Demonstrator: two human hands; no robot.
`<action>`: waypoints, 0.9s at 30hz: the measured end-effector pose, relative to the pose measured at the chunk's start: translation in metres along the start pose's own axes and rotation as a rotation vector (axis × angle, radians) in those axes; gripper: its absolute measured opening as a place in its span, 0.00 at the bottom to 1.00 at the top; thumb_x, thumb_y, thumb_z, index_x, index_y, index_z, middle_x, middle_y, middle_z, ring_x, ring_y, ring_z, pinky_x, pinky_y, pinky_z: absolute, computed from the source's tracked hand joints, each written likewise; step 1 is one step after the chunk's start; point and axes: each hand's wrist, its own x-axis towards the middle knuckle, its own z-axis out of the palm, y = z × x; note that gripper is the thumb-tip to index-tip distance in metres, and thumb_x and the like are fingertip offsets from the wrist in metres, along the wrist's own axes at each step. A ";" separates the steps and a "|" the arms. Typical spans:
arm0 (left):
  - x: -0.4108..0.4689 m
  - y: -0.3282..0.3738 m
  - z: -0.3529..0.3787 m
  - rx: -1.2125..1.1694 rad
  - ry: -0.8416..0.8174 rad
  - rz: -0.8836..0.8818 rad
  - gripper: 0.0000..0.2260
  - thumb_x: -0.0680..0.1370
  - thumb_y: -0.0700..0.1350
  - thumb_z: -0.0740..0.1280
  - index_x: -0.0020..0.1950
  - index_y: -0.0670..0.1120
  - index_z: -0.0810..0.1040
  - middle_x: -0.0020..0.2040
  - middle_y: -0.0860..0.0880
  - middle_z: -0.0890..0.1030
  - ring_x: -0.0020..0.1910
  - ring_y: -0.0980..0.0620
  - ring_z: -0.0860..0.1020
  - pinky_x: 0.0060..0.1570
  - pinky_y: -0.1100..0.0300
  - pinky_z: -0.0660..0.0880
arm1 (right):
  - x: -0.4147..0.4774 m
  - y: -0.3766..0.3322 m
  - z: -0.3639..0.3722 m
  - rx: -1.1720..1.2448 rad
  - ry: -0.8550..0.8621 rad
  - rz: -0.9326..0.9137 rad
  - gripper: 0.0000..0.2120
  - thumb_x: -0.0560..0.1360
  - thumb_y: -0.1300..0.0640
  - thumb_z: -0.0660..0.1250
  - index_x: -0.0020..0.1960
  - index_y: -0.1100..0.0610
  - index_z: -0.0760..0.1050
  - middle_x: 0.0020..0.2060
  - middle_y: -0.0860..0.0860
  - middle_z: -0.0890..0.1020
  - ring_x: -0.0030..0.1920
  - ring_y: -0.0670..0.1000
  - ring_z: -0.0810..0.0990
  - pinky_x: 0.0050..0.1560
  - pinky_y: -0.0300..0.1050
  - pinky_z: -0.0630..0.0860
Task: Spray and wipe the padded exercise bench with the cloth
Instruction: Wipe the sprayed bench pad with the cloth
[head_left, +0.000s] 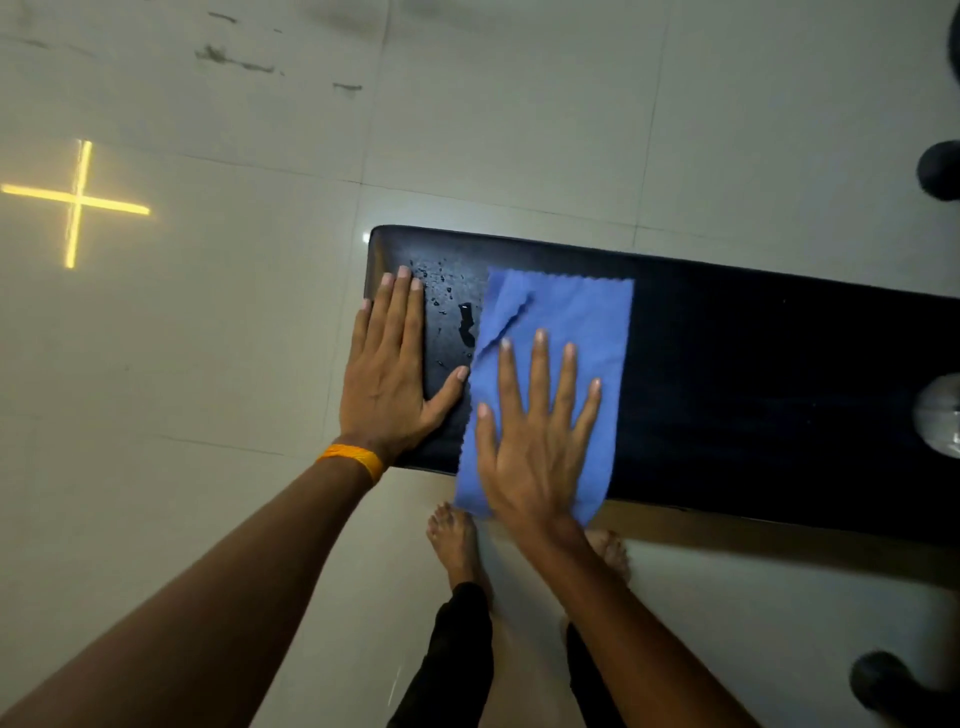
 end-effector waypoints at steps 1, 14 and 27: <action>0.000 0.000 0.000 -0.007 0.002 0.004 0.40 0.80 0.64 0.56 0.82 0.37 0.52 0.83 0.40 0.52 0.83 0.44 0.49 0.81 0.44 0.50 | -0.009 0.005 0.001 -0.021 -0.013 -0.063 0.30 0.83 0.40 0.49 0.82 0.47 0.47 0.82 0.53 0.49 0.81 0.59 0.46 0.78 0.67 0.49; 0.000 -0.002 0.001 -0.019 0.008 0.010 0.40 0.80 0.63 0.57 0.82 0.38 0.53 0.83 0.40 0.53 0.83 0.43 0.50 0.80 0.42 0.51 | 0.017 0.030 -0.007 -0.071 -0.044 -0.161 0.29 0.83 0.39 0.47 0.81 0.48 0.53 0.80 0.56 0.58 0.80 0.62 0.55 0.78 0.66 0.49; 0.001 -0.002 0.001 -0.002 0.010 0.011 0.41 0.79 0.63 0.59 0.82 0.38 0.53 0.83 0.40 0.53 0.83 0.42 0.50 0.81 0.43 0.51 | 0.018 0.056 -0.015 -0.040 -0.096 -0.138 0.29 0.82 0.38 0.48 0.78 0.50 0.62 0.74 0.59 0.69 0.73 0.63 0.68 0.74 0.63 0.58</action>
